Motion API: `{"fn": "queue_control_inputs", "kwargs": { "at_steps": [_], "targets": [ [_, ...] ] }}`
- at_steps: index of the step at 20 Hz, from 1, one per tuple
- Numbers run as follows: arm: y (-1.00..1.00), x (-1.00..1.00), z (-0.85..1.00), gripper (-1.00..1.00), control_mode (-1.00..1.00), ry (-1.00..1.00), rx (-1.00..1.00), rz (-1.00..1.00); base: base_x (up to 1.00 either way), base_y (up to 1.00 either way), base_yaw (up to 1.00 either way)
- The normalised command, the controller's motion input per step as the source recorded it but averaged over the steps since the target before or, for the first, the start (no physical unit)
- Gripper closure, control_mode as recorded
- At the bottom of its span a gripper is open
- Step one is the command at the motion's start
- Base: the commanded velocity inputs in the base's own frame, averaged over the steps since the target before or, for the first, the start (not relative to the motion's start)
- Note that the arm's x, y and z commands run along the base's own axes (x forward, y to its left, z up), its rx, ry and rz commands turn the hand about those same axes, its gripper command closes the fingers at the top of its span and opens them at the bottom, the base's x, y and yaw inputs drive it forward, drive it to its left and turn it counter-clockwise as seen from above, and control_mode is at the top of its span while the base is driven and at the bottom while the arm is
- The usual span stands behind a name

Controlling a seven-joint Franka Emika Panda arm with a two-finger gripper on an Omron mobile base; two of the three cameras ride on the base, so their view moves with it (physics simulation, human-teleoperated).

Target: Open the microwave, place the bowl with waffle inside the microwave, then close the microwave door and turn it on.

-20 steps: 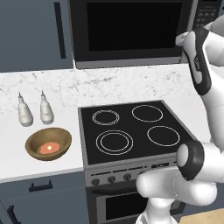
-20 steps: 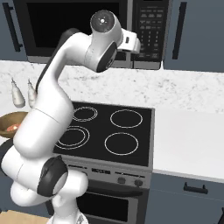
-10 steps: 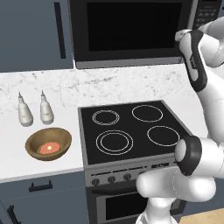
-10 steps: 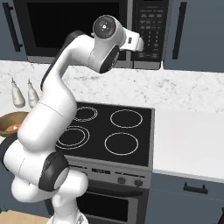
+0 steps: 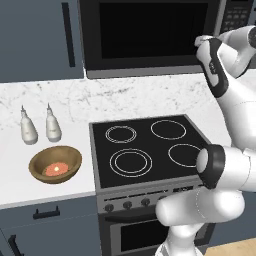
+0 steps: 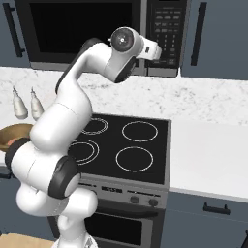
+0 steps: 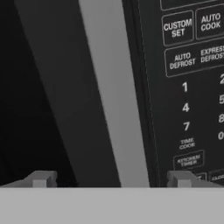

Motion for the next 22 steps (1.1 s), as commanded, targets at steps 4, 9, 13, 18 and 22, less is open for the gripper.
{"fn": "queue_control_inputs", "kwargs": {
  "at_steps": [4, 9, 13, 18, 22],
  "targets": [
    [-0.37, 0.55, 0.00, -1.00, -1.00, 0.05, 0.04, 0.00, 0.00, 0.00, 0.00],
    [-0.04, 0.54, -0.07, -1.00, -1.00, 0.03, 0.03, 0.00, 0.00, 0.00, 0.00],
    [0.05, 0.44, -0.29, 1.00, -1.00, 0.00, 0.01, 0.01, 0.00, 0.00, 0.00],
    [0.32, 0.24, -0.48, 1.00, -1.00, -0.01, 0.00, 0.00, 0.00, 0.00, 0.00],
    [0.30, 0.10, -0.46, 1.00, -1.00, -0.01, 0.00, 0.00, 0.00, 0.00, 0.00]
  ]
}}
